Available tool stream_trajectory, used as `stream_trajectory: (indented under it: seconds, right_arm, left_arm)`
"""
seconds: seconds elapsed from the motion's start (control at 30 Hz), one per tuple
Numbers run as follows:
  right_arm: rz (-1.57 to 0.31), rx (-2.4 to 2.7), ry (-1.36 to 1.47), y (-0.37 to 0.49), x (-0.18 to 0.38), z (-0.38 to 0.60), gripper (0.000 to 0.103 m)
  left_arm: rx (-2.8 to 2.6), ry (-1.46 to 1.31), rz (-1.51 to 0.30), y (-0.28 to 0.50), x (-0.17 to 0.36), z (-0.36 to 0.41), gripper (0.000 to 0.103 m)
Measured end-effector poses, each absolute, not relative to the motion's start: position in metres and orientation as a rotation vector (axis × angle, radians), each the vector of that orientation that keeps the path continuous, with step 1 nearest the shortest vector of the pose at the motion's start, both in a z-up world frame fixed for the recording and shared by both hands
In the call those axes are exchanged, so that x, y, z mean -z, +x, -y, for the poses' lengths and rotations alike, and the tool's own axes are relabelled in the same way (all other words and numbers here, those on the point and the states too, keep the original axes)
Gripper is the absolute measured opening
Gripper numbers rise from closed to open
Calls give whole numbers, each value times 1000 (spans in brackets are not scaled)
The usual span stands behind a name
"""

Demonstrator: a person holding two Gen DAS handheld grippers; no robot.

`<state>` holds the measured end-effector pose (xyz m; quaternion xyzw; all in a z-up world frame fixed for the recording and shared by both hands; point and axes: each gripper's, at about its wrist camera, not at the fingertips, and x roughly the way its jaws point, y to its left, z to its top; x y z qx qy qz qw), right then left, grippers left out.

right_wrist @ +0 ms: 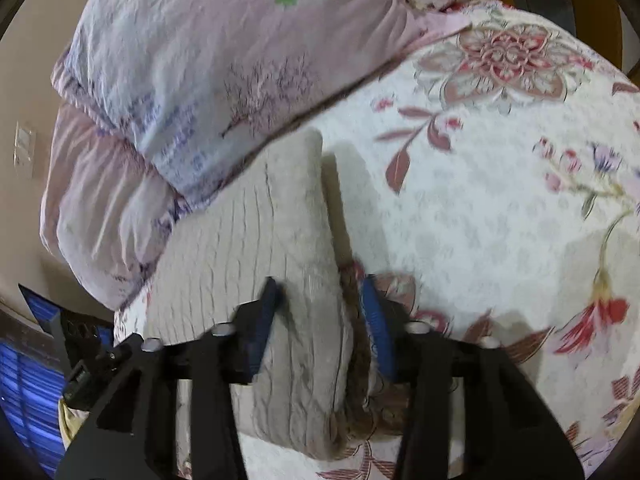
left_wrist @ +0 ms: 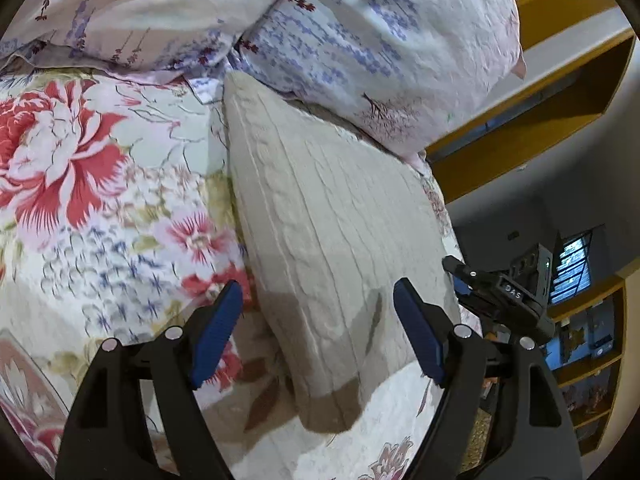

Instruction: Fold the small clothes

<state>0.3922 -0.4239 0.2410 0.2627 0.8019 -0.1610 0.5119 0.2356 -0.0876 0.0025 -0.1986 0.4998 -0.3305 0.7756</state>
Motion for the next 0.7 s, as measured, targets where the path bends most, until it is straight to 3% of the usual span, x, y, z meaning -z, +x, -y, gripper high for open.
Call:
stream_trajectory:
  seconds: [0.07,0.13,0.37,0.7]
  right_arm:
    - [-1897,368,575,394,-245,417,12]
    - [-1866,377,518,397,-253,414,11]
    - [-1893,449,477,383,-243,416,13]
    - [-1756,249,356,404,-300,383,20]
  left_arm:
    - [699,-387,-1078,230,0,93,78]
    - [671,-340,-1073,224,2,97,78]
    - [600,-197,-1042,208,3,105,78]
    - [562,-156,-1018,201,-1,104,81]
